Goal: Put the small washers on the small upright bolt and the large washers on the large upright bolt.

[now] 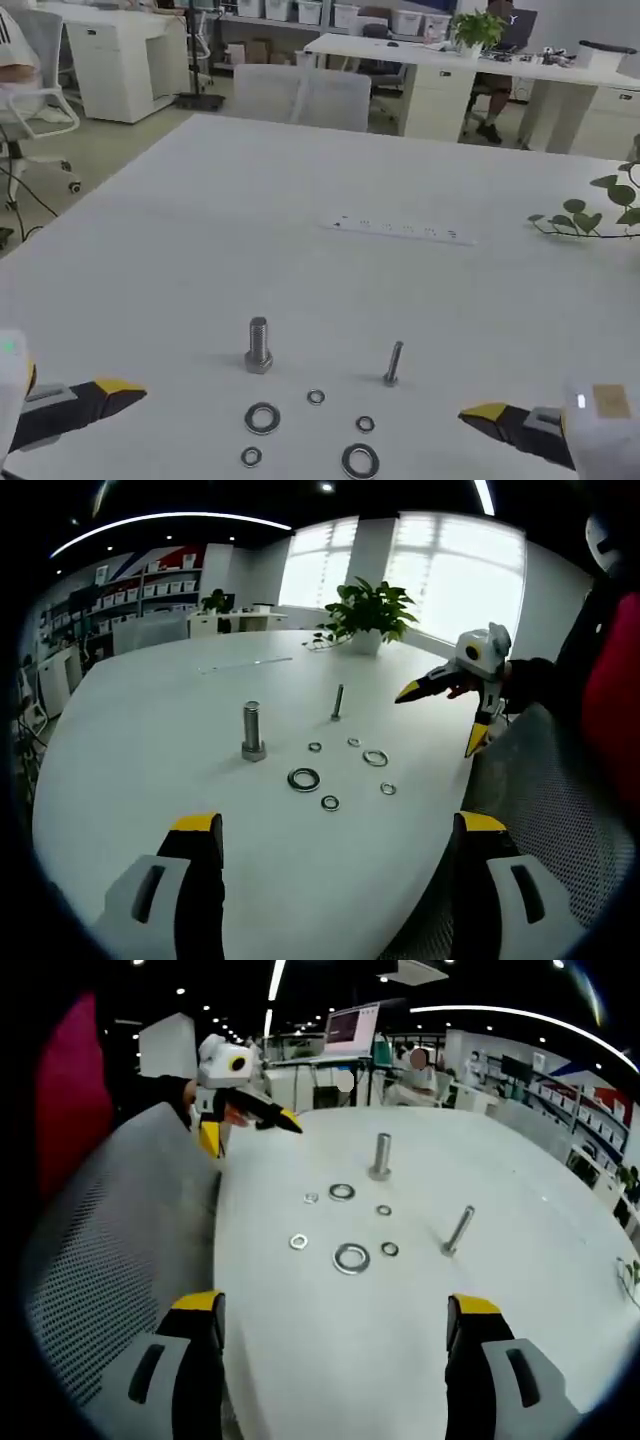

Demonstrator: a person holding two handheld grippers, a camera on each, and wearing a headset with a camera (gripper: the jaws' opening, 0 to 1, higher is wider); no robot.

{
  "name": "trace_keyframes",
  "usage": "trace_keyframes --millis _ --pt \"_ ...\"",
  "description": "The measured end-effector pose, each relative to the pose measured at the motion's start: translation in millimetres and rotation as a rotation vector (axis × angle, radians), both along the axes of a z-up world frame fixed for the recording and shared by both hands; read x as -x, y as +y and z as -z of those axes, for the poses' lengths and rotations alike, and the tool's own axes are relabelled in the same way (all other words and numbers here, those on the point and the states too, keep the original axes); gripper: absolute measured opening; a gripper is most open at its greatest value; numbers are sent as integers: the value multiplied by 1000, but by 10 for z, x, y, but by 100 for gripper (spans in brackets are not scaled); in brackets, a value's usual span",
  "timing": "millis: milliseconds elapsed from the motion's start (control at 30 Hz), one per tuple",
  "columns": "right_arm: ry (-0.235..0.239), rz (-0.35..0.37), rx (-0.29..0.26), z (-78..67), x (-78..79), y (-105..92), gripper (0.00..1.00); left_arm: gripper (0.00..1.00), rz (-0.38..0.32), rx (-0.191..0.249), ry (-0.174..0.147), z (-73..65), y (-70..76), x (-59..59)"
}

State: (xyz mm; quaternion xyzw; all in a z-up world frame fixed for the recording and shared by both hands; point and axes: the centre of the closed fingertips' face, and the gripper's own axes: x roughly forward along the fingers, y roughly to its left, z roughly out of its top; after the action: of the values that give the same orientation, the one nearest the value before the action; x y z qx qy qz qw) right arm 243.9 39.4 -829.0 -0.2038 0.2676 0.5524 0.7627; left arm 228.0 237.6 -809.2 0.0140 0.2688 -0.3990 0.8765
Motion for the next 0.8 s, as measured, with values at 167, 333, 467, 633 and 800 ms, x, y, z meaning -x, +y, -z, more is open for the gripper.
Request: trace_keyframes --millis 167,333,467,633,800 --pt "1 -6 3 1 -3 6 92 95 -4 0 -1 -1 -1 0" --pt "4 -14 9 15 -9 12 92 95 -5 1 -1 6 -9 5" --pt "6 -23 12 19 -13 27 92 95 -5 1 -2 6 -13 8" --pt "0 -39 25 3 -40 41 91 95 -8 2 -7 -7 -21 5" --pt "-7 -66 38 -27 -63 96 91 95 -14 6 -10 -16 -14 7"
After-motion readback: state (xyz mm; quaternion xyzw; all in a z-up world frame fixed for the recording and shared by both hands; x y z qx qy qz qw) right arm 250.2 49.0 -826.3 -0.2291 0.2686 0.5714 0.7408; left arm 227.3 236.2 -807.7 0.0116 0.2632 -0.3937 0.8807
